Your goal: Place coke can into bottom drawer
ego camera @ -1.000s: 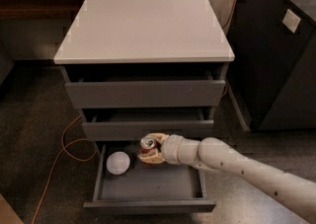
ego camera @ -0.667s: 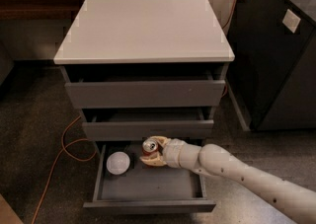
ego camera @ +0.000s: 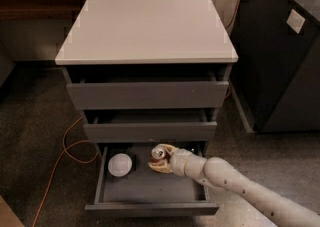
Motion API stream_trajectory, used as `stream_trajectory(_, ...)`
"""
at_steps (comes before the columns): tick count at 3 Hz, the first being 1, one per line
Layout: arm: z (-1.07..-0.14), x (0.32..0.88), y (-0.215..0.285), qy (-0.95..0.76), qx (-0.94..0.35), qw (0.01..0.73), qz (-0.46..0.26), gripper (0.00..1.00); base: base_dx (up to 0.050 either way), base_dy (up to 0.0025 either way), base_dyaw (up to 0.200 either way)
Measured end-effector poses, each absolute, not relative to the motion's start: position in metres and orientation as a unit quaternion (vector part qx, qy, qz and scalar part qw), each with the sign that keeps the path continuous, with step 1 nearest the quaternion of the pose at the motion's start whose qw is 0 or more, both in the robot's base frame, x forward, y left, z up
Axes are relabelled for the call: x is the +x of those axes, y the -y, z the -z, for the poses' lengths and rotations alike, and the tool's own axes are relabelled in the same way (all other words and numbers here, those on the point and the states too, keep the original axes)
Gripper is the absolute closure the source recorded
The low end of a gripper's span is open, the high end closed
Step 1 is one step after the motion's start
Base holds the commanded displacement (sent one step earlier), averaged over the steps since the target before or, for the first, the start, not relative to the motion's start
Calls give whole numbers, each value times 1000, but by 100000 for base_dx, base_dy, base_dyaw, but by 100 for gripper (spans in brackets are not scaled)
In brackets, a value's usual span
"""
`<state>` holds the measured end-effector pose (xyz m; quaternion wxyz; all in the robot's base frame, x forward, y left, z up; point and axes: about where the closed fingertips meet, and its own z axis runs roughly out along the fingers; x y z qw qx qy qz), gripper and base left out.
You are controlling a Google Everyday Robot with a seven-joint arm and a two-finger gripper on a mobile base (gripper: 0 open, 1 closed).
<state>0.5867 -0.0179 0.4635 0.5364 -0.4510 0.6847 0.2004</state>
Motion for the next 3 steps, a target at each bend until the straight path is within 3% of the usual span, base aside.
stream_trajectory(3,-377,631,51,-708,-405,541,-206,100,0,0,0)
